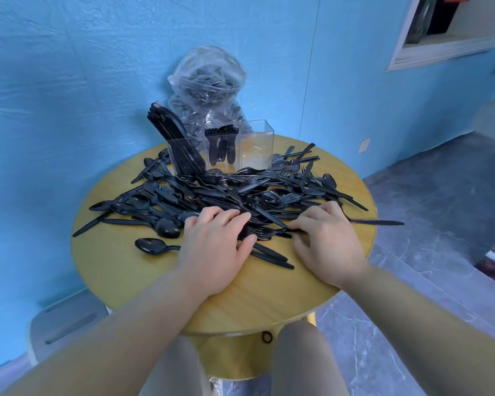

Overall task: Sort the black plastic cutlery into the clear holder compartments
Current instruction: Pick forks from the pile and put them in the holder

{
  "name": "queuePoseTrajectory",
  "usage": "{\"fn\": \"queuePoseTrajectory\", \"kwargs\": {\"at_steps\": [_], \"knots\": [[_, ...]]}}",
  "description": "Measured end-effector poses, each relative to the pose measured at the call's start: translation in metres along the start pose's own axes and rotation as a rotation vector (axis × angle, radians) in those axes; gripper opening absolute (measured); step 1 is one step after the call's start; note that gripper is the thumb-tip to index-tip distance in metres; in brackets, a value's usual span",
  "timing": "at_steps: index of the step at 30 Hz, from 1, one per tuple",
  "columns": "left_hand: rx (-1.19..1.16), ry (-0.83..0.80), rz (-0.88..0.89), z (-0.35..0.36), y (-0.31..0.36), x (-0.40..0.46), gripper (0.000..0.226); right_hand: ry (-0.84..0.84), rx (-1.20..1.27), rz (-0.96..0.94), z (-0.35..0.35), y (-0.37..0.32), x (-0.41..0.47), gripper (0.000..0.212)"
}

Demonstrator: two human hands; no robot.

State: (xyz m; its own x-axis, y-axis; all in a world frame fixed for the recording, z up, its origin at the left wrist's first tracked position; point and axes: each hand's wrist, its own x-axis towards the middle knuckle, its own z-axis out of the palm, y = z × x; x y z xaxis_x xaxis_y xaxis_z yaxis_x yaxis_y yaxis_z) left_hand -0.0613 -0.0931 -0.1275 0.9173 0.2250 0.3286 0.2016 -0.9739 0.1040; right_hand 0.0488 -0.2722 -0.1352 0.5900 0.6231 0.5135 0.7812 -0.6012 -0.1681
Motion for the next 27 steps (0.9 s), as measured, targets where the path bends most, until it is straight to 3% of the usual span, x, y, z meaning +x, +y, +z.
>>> {"fn": "queuePoseTrajectory", "kwargs": {"at_steps": [3,8,16,23,27], "knots": [[-0.012,-0.006,-0.001,0.001,-0.0004,0.0,0.051,-0.044,-0.043,0.047,0.0013,0.0018,0.0041,0.032],[-0.059,0.082,-0.002,0.0015,-0.0015,-0.0027,0.025,-0.123,-0.101,0.059,0.0011,-0.0005,0.0062,0.029],[-0.102,0.022,-0.063,-0.0026,0.0011,-0.0028,0.045,-0.21,-0.039,0.071,-0.0037,-0.0033,0.0081,0.039],[-0.148,0.037,-0.071,-0.0035,0.0013,-0.0033,0.054,-0.173,0.075,-0.015,-0.0012,0.0,0.0071,0.022],[-0.154,0.034,-0.015,-0.0022,-0.0012,-0.003,0.041,-0.136,0.162,-0.116,-0.0011,0.0011,0.0059,0.01]]}}
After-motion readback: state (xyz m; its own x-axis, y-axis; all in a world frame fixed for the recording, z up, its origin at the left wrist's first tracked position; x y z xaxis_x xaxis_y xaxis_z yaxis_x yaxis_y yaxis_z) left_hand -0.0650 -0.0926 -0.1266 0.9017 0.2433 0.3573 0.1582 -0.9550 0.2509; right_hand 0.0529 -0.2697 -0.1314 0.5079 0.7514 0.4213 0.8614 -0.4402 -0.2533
